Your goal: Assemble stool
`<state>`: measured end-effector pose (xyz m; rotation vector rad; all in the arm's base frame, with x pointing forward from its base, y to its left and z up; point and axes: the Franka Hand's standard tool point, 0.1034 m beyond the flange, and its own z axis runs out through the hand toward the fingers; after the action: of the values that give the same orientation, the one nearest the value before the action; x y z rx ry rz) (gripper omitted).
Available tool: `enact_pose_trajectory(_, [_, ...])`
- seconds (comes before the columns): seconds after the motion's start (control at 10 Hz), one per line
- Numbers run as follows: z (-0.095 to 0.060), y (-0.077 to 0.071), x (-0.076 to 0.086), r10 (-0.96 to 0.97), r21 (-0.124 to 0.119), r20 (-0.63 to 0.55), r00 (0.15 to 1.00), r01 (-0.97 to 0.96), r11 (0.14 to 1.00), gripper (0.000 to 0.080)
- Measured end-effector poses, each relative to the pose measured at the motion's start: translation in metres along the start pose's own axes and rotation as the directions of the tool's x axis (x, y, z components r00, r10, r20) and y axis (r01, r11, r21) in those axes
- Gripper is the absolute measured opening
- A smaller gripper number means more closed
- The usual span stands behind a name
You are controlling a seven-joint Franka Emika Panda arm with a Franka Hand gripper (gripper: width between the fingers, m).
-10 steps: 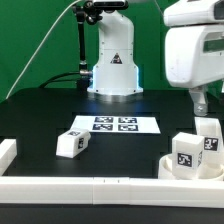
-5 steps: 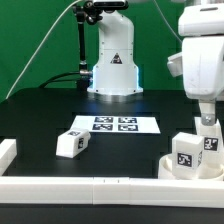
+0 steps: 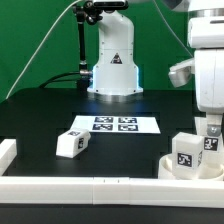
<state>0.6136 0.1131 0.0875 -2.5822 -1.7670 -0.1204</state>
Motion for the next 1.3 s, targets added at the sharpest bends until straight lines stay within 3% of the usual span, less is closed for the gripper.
enact_pose_trajectory(0.2, [0.0000,0.0003,-0.0007,0.002,0.000,0.000,1.000,-0.002,1.000,0.0334])
enact_pose_trajectory(0.5, [0.0001,0.0005,-0.0012,0.023,0.000,0.000,1.000,-0.023,1.000,0.0335])
enact_pose_trajectory(0.7, [0.0004,0.0011,-0.0040,0.287,0.030,-0.023,0.958,-0.286,0.958,0.0335])
enact_pose_trajectory(0.8, [0.0008,0.0004,-0.0050,0.405,0.051,-0.026,0.914,-0.403,0.914,0.0335])
enact_pose_trajectory(0.9, [0.0007,-0.0013,-0.0064,0.556,0.087,-0.015,0.831,-0.553,0.829,0.0337])
enact_pose_trajectory(1.3, [0.0007,-0.0013,-0.0063,0.793,0.091,0.014,0.609,-0.790,0.606,0.0337])
